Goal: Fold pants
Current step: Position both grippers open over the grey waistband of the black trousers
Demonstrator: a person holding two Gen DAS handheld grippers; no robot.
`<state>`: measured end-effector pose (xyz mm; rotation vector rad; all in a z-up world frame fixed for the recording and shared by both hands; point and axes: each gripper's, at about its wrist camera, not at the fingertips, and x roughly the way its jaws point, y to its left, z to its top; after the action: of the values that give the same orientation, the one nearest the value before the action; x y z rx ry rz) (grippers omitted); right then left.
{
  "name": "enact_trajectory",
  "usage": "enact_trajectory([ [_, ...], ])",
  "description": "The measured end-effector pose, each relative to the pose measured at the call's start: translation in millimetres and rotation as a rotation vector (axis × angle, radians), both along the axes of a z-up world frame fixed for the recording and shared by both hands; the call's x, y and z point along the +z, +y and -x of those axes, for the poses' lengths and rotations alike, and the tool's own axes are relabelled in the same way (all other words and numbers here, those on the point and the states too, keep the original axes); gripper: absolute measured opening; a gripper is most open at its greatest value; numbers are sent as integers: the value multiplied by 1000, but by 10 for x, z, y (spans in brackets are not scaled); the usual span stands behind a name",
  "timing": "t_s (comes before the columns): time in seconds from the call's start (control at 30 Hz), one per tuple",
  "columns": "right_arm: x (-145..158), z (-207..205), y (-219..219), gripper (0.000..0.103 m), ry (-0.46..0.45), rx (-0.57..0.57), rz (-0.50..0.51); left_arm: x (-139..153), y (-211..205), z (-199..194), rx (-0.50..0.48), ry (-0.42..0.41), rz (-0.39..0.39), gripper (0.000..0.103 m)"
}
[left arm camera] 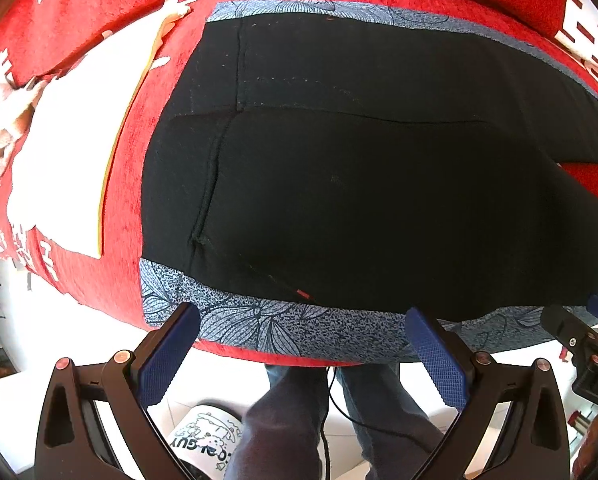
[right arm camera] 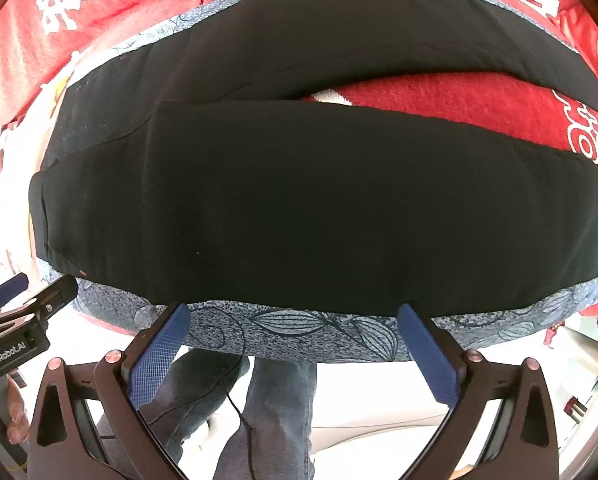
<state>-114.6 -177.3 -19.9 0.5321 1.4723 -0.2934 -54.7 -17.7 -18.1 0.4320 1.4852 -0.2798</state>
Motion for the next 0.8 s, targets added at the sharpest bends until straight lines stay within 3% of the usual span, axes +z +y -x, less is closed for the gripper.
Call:
enact_trajectory([
  [0.8, -61, -109, 297, 103, 22, 7, 11, 49, 126, -101, 4, 8, 2, 103],
])
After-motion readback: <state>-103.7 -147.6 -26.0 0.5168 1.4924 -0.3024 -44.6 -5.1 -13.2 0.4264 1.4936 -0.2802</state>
